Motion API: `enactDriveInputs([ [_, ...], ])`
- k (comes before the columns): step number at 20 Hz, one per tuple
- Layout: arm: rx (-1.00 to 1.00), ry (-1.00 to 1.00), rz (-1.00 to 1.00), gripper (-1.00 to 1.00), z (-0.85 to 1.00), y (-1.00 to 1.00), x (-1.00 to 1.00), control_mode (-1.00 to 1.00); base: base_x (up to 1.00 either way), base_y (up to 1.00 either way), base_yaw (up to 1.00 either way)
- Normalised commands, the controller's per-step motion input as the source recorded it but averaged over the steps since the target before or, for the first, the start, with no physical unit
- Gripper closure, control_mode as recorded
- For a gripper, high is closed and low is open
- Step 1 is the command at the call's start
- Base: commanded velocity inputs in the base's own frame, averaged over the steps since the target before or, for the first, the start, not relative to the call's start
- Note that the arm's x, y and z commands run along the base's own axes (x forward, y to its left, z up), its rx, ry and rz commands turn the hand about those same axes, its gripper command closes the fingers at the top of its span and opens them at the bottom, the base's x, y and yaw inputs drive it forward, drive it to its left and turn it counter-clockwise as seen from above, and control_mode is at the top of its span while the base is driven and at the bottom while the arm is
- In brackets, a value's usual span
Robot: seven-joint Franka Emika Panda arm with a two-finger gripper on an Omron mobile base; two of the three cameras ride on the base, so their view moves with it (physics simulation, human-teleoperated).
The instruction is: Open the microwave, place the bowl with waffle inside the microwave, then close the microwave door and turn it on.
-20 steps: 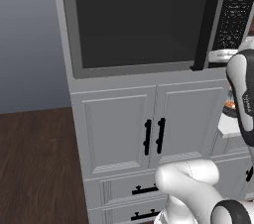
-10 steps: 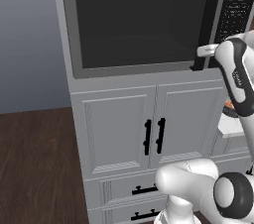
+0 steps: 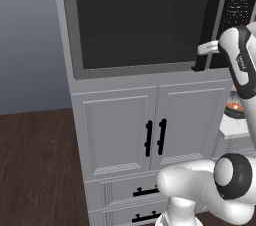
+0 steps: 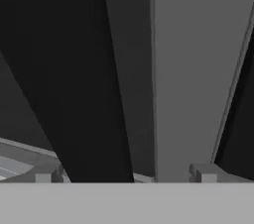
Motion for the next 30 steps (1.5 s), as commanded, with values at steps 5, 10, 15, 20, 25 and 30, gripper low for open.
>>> enactDriveInputs([
  [5,-0.02,0.0,0.0,-1.0,-0.23,0.51,0.56,-1.0,0.0,0.0,0.0],
  [10,0.0,-0.08,0.0,-1.0,-0.3,0.88,0.21,-1.0,0.0,0.0,0.0],
  [15,0.0,-0.11,-0.01,-1.0,-0.25,0.8,0.42,-1.0,0.0,0.0,0.0],
  [20,0.0,-0.04,-0.01,-1.0,-0.4,0.72,0.82,-1.0,0.0,0.0,0.0],
  [25,-0.03,-0.01,-0.05,1.0,-0.91,0.87,1.0,-1.0,0.0,0.0,0.0],
  [30,-0.08,-0.04,-0.1,1.0,-1.0,1.0,0.95,-1.0,0.0,0.0,0.0],
])
